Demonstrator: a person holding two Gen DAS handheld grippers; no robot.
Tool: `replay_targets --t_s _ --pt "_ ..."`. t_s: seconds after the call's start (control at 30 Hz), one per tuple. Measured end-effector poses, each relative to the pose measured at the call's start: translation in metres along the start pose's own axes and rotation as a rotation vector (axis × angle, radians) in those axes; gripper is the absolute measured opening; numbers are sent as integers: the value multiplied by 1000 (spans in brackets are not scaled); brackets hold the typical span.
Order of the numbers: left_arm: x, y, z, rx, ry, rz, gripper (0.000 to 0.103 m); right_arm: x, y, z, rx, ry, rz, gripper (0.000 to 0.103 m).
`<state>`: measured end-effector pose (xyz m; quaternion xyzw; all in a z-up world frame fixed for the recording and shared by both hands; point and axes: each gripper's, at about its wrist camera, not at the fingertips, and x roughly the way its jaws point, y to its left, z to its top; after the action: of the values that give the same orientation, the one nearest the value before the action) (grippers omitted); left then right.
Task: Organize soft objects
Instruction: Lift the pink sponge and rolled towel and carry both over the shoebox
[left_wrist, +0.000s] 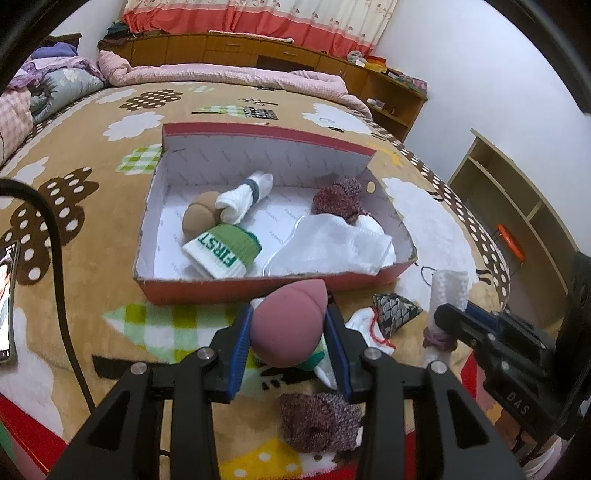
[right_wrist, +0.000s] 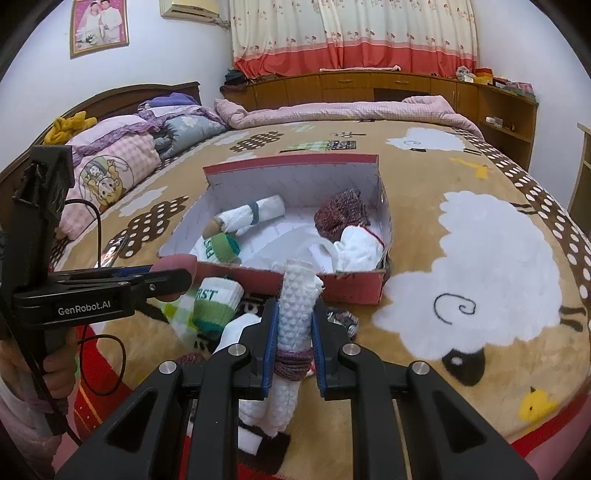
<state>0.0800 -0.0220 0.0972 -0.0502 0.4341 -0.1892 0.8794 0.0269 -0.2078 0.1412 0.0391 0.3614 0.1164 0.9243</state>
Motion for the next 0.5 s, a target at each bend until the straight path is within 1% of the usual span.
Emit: replay_targets --t_s 0.23,0.5 --pt "5 -6 18 21 -23 7 40 1 -4 16 -8 -31 -9 18" --pt "21 -14 45 47 -37 22 40 7 -4 37 -33 -58 -18 18"
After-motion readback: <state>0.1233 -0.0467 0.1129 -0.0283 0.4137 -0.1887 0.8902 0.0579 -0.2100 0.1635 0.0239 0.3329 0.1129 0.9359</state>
